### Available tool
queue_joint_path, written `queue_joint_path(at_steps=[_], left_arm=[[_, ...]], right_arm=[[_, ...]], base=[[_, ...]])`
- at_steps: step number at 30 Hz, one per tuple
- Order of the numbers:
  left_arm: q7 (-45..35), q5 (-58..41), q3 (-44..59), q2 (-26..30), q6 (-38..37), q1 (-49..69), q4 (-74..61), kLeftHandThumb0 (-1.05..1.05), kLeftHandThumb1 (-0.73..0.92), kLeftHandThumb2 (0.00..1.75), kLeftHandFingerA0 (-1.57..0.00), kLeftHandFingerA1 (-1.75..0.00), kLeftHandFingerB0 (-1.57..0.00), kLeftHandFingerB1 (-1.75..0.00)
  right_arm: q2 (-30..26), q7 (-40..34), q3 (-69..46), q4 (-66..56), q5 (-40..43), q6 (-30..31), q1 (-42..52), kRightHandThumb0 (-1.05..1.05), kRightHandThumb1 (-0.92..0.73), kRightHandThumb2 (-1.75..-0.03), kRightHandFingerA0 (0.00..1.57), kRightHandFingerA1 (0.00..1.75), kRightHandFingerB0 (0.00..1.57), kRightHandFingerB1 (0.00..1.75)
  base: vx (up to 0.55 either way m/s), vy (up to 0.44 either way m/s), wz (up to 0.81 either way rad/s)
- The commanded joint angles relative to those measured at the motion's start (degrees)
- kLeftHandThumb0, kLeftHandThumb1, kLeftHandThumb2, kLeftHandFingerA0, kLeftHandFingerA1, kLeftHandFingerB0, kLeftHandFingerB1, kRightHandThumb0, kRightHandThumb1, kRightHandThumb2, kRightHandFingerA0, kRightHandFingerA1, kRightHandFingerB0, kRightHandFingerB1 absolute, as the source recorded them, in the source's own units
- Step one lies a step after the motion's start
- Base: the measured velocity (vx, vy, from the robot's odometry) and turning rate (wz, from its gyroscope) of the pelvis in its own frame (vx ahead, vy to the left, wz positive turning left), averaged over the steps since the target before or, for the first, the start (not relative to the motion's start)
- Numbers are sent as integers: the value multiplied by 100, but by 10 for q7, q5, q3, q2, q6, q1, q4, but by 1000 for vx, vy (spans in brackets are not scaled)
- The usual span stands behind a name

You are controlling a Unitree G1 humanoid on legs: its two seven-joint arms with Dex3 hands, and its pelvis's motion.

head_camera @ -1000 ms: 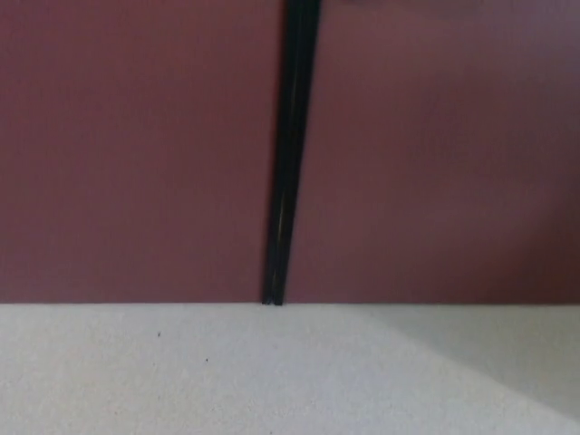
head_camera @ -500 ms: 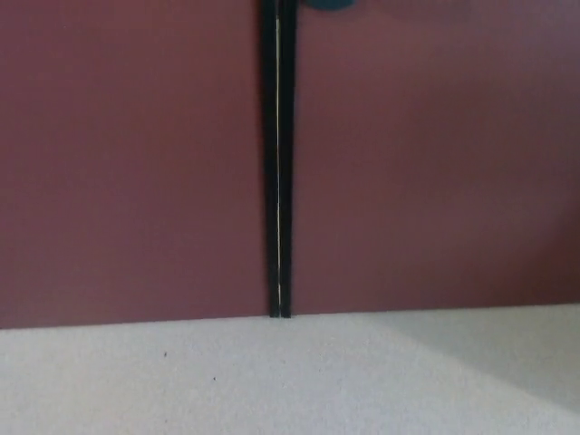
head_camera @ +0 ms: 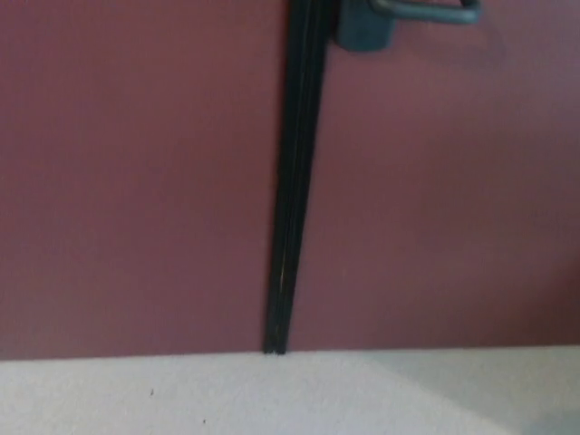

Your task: The robot walks towards the door handle and put its right hand on it and twist the handle

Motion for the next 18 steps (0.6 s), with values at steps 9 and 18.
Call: queue_joint_path(at_steps=[9, 18], left_arm=[[0, 6, -8, -1, -1, 3, 5, -9, 72, 60, -52, -46, -40, -38], [0, 11, -14, -1, -8, 6, 5, -8, 72, 60, -52, -45, -41, -39]], right_arm=[[-3, 10, 5, 2, -4, 5, 4, -34, -56, -74, 71, 57, 49, 48], [-5, 9, 8, 3, -4, 5, 5, -35, -56, -74, 73, 58, 50, 49]], base=[[239, -27, 9], [340, -64, -9]])
